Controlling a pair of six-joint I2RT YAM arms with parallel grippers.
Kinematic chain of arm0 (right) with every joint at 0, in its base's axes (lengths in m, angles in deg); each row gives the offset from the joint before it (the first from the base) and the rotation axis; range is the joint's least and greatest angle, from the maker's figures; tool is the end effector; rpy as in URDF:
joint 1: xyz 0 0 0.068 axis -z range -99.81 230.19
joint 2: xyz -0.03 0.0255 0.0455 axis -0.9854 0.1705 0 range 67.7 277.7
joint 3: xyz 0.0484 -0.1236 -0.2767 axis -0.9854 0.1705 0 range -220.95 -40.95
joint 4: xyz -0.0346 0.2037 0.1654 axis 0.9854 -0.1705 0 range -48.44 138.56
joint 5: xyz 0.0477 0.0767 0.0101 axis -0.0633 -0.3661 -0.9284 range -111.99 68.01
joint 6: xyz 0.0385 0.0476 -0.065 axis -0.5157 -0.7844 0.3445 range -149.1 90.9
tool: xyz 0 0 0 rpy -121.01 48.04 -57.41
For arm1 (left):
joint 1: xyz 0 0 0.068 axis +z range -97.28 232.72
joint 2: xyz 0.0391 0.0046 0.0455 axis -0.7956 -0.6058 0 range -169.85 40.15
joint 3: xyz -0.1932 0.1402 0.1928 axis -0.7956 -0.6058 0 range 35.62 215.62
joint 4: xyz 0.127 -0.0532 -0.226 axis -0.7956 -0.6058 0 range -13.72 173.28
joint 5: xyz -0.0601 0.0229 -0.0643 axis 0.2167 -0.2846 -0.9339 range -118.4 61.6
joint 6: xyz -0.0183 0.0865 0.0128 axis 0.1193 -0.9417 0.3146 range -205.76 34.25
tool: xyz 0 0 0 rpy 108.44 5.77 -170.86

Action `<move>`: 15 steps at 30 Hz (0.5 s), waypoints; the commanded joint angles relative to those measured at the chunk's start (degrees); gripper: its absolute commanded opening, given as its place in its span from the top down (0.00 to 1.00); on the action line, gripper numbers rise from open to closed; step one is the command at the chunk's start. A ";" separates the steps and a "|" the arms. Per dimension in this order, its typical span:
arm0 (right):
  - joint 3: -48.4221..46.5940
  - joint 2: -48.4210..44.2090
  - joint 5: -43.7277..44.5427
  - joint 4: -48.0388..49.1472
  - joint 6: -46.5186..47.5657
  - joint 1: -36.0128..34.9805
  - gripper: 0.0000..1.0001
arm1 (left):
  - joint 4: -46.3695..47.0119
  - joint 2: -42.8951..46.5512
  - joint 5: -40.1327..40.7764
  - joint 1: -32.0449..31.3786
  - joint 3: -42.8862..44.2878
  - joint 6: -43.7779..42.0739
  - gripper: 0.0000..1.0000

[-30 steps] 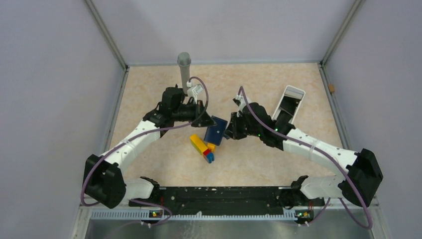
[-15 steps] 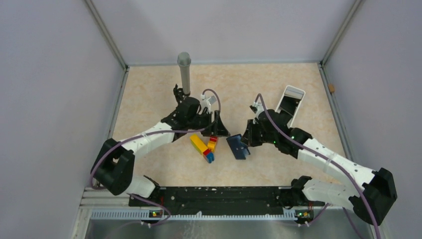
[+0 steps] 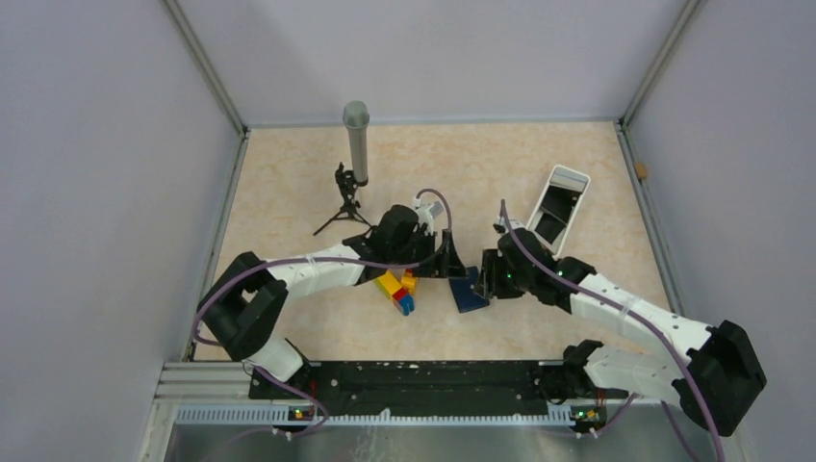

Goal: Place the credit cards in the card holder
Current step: Place the card holder at the center of the board.

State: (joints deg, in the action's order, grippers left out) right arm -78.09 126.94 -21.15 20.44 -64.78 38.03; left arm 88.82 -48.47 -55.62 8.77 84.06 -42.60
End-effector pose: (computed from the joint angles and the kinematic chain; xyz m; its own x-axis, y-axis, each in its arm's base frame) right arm 0.1624 0.1455 0.2147 -0.8501 0.0171 -0.5263 -0.2070 0.9081 0.3640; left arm 0.2342 -0.2764 0.2158 -0.9060 0.0285 -0.4224 0.3680 0.5462 -0.7525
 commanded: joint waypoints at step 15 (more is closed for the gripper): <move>8.21 6.08 -9.07 15.78 -1.76 7.79 0.64 | -2.04 -8.24 10.07 -5.36 3.32 7.47 0.29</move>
State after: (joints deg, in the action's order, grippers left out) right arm -70.16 132.69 -27.27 30.26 -66.27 45.27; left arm 85.43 -55.10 -45.67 3.90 86.73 -36.54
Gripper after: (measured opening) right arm 0.368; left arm 0.737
